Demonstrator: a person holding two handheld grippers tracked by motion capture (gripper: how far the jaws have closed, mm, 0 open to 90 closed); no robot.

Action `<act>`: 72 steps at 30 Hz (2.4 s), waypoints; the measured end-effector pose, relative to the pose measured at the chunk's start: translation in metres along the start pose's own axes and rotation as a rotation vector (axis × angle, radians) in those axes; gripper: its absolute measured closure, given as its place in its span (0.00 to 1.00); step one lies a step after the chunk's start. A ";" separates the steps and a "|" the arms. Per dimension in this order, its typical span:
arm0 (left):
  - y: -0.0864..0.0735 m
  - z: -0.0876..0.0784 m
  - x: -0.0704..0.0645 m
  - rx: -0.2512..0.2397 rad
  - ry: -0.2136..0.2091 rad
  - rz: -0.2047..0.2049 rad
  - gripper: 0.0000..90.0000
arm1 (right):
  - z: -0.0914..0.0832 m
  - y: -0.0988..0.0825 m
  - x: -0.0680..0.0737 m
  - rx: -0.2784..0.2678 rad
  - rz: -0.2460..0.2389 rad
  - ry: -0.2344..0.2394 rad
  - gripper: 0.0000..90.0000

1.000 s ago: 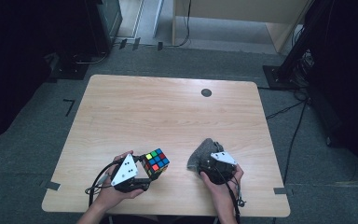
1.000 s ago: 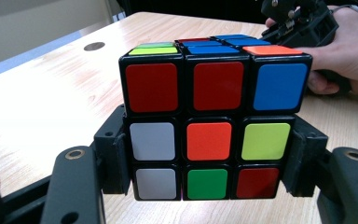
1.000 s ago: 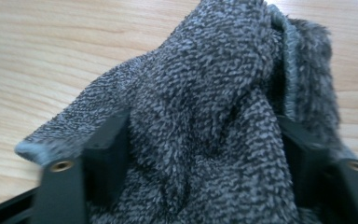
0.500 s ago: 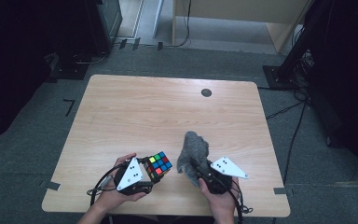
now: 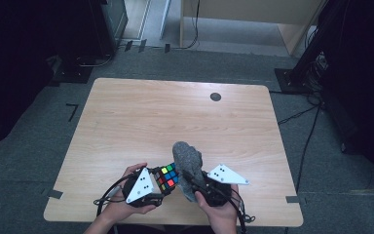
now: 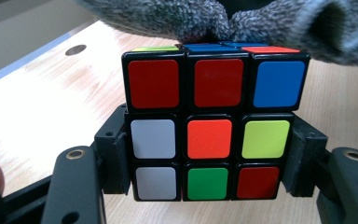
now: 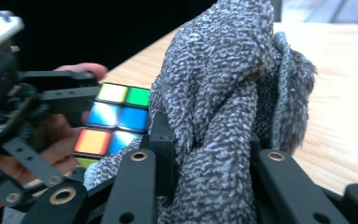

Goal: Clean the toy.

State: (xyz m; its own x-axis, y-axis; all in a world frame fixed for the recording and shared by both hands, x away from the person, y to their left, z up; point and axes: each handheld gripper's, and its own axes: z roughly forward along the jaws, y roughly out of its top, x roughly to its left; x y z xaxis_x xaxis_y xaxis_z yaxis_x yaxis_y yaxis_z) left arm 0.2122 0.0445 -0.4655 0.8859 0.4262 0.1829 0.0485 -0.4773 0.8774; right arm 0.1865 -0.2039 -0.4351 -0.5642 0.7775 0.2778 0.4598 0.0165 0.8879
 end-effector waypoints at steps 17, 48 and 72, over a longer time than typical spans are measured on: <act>0.002 -0.001 0.000 0.006 0.011 0.010 0.38 | -0.008 0.003 0.013 -0.061 -0.019 0.047 0.78; 0.004 -0.008 0.000 -0.048 -0.023 0.026 0.38 | -0.011 -0.002 -0.008 -0.049 0.097 0.025 0.76; 0.006 -0.006 -0.002 -0.041 -0.048 0.008 0.38 | -0.013 0.004 0.029 -0.081 -0.028 0.117 0.75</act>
State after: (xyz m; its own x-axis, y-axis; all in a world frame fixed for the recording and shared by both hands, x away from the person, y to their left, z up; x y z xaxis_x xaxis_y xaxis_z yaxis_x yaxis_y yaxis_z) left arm 0.2079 0.0451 -0.4576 0.9074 0.3845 0.1695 0.0229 -0.4480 0.8937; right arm 0.1626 -0.1894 -0.4186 -0.6547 0.6984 0.2891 0.3884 -0.0173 0.9213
